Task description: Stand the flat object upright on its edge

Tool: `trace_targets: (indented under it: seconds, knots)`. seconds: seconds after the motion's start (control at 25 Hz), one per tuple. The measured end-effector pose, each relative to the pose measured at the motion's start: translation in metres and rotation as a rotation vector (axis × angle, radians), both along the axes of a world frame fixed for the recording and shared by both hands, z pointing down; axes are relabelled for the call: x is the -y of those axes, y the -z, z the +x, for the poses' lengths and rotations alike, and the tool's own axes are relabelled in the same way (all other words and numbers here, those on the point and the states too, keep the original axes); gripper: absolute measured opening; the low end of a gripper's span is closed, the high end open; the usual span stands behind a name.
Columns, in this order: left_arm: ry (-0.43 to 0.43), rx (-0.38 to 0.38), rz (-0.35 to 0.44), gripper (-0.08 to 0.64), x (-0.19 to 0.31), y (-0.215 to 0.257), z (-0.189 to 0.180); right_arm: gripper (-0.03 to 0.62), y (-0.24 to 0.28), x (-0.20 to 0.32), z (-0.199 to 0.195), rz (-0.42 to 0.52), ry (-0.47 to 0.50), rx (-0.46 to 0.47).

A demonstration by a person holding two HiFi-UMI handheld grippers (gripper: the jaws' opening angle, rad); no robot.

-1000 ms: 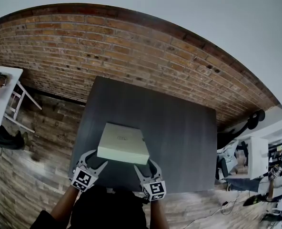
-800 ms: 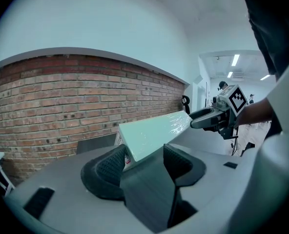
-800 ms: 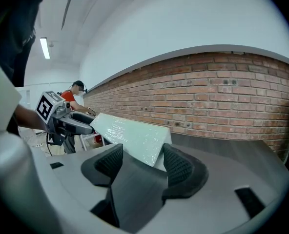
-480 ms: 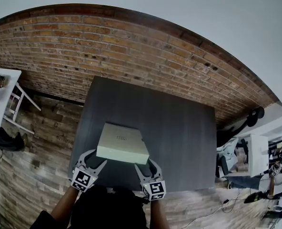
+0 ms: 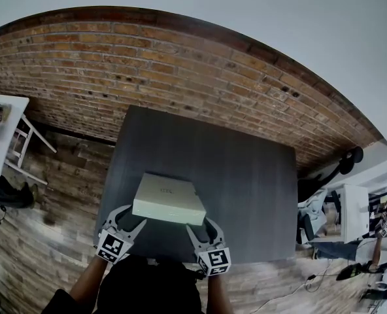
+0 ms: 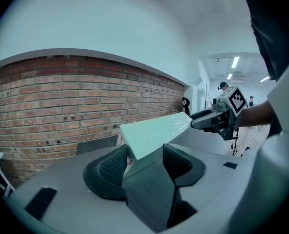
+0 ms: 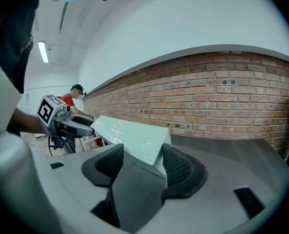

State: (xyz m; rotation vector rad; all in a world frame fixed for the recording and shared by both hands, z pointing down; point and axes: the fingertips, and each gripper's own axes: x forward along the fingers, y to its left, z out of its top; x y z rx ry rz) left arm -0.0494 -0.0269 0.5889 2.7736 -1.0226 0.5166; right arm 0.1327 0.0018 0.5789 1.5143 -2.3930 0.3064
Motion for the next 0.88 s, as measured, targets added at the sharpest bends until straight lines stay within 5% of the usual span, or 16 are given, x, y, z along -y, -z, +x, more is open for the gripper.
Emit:
trace_targets:
  seconds: [0.88]
  knots:
    - [-0.006,0.043,-0.059,0.222,-0.003,0.022,-0.002,0.256,0.032,-0.001,-0.001,-0.068,0.012,0.051]
